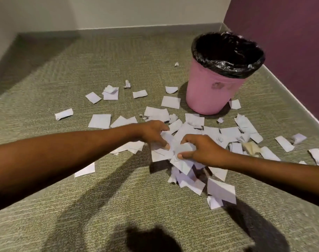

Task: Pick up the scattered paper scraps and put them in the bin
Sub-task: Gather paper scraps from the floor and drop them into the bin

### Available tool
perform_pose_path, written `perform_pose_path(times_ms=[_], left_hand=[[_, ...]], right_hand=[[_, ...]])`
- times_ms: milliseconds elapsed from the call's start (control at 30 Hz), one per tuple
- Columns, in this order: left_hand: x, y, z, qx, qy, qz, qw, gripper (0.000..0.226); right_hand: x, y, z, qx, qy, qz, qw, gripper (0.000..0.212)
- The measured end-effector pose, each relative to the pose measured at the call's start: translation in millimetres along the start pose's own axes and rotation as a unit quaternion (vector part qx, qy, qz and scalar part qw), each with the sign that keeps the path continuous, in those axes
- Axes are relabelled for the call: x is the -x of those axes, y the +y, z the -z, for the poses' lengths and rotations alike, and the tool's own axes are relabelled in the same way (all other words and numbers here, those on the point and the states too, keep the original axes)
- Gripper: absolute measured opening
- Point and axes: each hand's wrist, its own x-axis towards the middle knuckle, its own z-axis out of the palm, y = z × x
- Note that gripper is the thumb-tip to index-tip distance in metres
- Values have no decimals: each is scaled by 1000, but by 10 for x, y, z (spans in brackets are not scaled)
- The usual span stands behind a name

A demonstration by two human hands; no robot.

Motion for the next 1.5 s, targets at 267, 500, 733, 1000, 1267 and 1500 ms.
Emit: perform_pose_path(times_ms=[267,500,733,1000,1267,1500], left_hand=[[-14,681,613,272,147,-48,950,31],[-382,1509,1002,447,243,-66,858,26],[-832,2213,1247,516,229,-72,822,16],[-1046,2262,1173,496,165,-56,851,40],[-1031,2227,1156,511,145,-61,845,55],[-998,2184,1126,512,134,-66,846,73]], right_hand=[[-37,-625,1020,-214,135,-29,967,22],[-204,-824,1894,-330,247,-30,911,19],[-540,-628,2431,-462,271,-75,841,28],[-747,-335,2548,-500,272,-111,815,21],[-641,-318,2603,-487,295,-106,815,13],[-607,-252,2654,-464,304,-117,824,11]])
